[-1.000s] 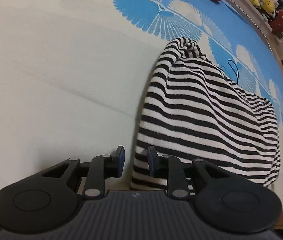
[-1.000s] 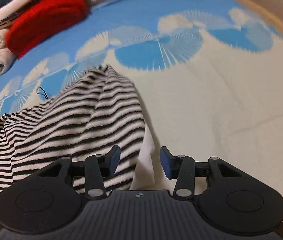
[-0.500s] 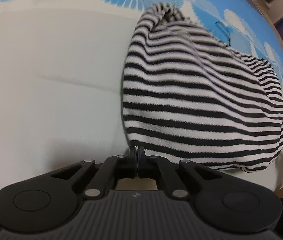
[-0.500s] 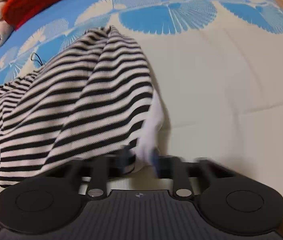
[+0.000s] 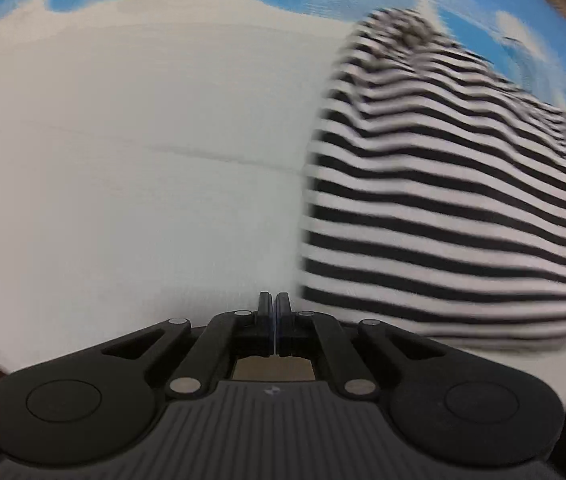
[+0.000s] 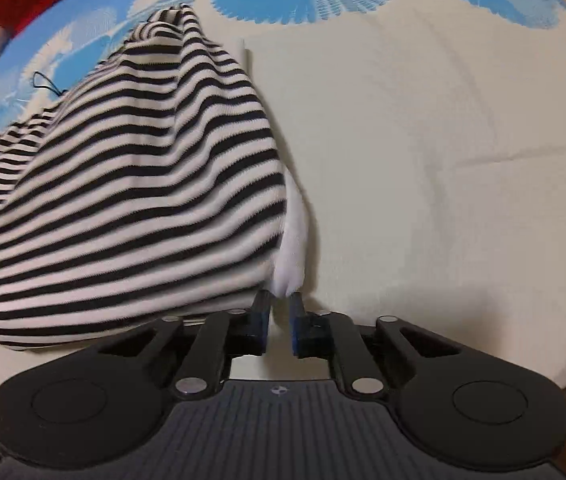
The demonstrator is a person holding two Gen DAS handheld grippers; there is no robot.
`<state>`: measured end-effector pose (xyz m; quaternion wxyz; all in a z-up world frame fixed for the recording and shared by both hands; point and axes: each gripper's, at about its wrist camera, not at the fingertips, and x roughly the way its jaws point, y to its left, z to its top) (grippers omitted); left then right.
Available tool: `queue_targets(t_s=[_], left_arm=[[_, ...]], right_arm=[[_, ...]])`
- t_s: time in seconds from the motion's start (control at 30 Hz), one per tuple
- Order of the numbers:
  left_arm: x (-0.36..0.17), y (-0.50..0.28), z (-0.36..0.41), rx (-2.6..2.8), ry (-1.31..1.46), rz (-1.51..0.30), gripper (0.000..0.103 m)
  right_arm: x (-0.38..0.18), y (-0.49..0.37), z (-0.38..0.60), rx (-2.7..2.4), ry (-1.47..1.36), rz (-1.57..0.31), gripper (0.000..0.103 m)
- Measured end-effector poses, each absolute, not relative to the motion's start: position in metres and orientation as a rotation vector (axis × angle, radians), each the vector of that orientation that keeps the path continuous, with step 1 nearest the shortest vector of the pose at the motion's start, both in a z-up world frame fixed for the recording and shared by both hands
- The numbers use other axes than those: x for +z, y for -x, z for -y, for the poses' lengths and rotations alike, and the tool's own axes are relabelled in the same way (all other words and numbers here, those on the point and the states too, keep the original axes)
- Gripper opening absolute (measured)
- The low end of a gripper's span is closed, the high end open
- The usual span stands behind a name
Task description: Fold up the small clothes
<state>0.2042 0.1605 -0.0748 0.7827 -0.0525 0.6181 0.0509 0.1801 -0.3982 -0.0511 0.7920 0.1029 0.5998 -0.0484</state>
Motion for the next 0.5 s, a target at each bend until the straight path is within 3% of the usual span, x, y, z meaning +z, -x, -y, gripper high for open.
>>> queue_targets(t_s=[0.1,0.2,0.27,0.5], left_arm=[[-0.054,-0.208,-0.165,0.165,0.189,-1.213,0.021],[-0.028,-0.210,-0.151,0.077,0.268,-1.064,0.023],[-0.022,-0.212,-0.138,0.017,0.260,-1.044,0.023],[-0.031,-0.237,-0.058,-0.108,0.176,-1.027,0.023]], right_arm=[[-0.029,-0.177,0.401,-0.197,-0.183,-1.149,0.011],[0.013,-0.167,0.402,-0.161,-0.209,-0.880,0.025],[0.021,-0.165,0.395,-0.112,-0.216,-0.821,0.036],[-0.005,-0.194,0.339,0.027,-0.090,-0.888,0.037]])
